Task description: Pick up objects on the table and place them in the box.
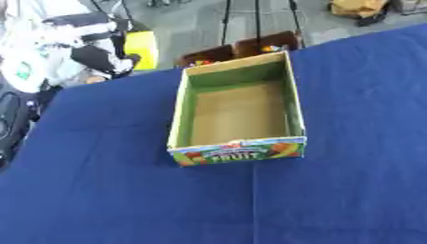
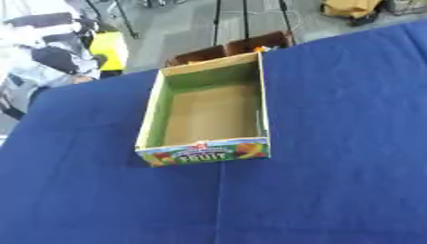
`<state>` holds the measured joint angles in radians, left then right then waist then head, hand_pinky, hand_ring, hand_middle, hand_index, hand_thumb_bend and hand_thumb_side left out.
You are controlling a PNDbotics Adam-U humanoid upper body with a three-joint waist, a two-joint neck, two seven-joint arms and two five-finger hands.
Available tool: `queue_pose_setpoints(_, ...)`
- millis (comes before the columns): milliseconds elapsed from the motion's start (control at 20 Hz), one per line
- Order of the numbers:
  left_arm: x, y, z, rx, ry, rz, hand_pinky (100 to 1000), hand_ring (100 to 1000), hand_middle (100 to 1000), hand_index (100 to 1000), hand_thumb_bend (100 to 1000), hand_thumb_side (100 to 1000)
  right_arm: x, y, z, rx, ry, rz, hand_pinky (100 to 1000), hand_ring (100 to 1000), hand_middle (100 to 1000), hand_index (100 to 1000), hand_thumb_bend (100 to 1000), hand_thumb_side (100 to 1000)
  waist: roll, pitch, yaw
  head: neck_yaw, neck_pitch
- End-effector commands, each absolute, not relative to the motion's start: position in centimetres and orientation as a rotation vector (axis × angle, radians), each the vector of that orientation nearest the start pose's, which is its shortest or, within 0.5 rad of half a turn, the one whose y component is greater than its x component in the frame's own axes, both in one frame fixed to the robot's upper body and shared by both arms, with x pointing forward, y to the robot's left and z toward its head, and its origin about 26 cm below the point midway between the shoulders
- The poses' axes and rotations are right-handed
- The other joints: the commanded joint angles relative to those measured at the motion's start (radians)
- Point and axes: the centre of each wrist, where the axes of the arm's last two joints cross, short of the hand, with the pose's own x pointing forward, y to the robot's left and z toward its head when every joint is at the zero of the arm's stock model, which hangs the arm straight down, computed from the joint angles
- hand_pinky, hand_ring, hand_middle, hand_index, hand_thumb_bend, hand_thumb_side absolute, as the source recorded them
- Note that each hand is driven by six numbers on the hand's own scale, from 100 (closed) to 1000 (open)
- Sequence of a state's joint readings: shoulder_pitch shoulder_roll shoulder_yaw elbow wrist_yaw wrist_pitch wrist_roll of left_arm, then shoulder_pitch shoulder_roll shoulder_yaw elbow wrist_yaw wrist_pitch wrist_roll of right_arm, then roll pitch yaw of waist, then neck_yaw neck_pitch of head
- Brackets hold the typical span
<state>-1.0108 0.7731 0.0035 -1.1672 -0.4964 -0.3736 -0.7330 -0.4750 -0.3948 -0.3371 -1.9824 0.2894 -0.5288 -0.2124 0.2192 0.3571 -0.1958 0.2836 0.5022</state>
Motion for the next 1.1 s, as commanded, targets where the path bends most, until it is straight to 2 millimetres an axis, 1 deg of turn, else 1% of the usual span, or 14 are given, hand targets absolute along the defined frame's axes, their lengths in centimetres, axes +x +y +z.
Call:
queue_pose_setpoints(50, 41.7, 36.1, 37.6, 0.832, -1.648, -1.749, 699, 605, 507, 491, 100, 490, 29.4, -33.2, 28.7, 0.900, 2.998, -0.254, 671, 791, 553, 761, 219, 656, -0.005, -0.043, -0.003, 0.002, 0.010)
queue_pose_setpoints(300, 42.9, 33.3, 36.8, 0.787, -1.690, -1.776, 695, 604, 507, 489, 100, 488, 29.5, -33.0, 28.8, 0.887, 2.997, -0.247, 672, 792, 553, 761, 215, 655, -0.001, -0.040, -0.015, 0.004, 0.009)
queue_pose_setpoints(650, 44.1, 30.1, 35.2, 0.776, -1.753, -1.777, 697, 615, 515, 499, 100, 499, 29.5, -32.9, 28.8, 0.874, 3.000, -0.236, 672, 795, 552, 762, 208, 652, 0.004, -0.033, -0.029, 0.008, 0.004)
queue_pose_setpoints(900, 45.3, 28.0, 33.2, 0.738, -1.744, -1.787, 692, 612, 512, 497, 100, 499, 29.6, -32.8, 28.9, 0.860, 3.000, -0.227, 673, 796, 551, 761, 208, 652, 0.004, -0.025, -0.039, 0.012, -0.006)
queue_pose_setpoints(1100, 46.1, 27.3, 31.5, 0.738, -1.703, -1.792, 693, 622, 518, 496, 100, 497, 29.6, -32.7, 29.1, 0.850, 2.996, -0.222, 673, 796, 550, 761, 209, 652, 0.006, -0.017, -0.048, 0.016, -0.016)
